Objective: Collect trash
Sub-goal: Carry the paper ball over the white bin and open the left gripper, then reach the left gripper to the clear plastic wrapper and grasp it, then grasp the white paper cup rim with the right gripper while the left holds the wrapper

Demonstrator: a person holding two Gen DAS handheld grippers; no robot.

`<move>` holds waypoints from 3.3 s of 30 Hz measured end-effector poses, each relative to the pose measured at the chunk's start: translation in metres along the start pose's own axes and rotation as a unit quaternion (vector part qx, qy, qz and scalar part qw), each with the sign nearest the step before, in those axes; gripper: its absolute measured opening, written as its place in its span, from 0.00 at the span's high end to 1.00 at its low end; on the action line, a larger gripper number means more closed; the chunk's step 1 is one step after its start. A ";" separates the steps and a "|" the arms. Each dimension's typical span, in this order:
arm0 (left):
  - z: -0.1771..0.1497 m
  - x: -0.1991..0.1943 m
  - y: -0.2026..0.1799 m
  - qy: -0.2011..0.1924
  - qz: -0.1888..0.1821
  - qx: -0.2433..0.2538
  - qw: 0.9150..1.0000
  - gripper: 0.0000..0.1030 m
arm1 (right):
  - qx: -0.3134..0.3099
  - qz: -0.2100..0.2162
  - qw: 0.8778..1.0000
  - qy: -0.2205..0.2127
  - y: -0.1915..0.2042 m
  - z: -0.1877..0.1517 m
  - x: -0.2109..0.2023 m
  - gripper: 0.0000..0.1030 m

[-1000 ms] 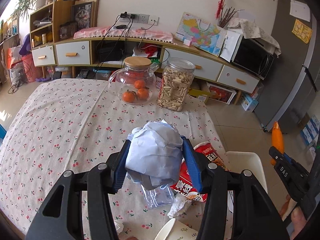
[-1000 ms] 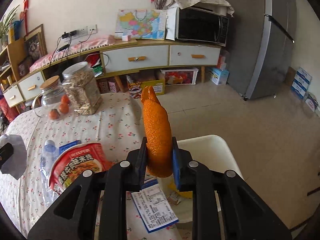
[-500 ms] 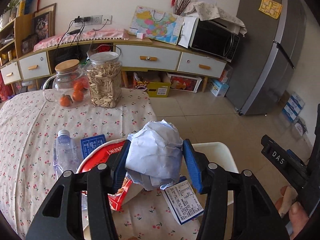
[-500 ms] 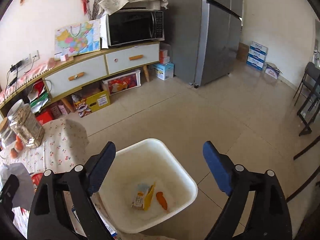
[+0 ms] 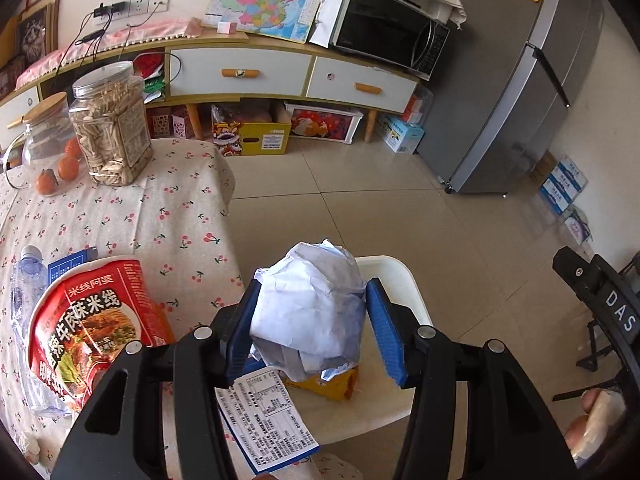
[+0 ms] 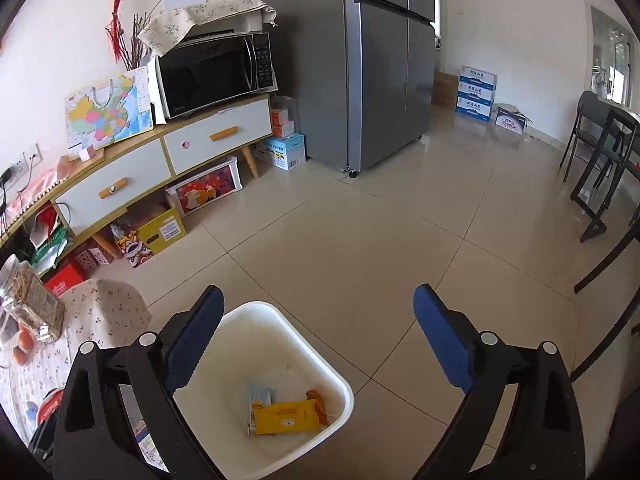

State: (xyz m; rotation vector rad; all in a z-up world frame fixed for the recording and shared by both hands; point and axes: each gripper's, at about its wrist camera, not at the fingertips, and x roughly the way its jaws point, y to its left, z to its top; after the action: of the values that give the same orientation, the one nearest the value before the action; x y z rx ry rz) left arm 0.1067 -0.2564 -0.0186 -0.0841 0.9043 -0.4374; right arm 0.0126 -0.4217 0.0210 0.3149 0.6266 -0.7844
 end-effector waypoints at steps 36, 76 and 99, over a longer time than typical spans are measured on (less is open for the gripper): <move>-0.068 -0.101 0.159 0.029 0.180 -0.014 0.983 0.25 | -0.231 0.160 0.959 0.037 0.111 -0.072 -0.067 0.07; -0.158 -0.102 0.245 0.216 0.138 0.062 0.965 0.66 | -0.593 0.373 0.694 0.164 0.200 -0.241 -0.132 0.07; -0.130 -0.144 0.278 0.129 0.152 -0.037 0.979 0.67 | -0.534 0.436 0.715 0.119 0.212 -0.216 -0.153 0.36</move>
State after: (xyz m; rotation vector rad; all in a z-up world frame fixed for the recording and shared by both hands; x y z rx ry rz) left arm 0.0209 0.0684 -0.0626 0.0436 1.1678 -0.1304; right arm -0.0011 -0.0885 -0.0429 -0.3805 0.9585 0.6089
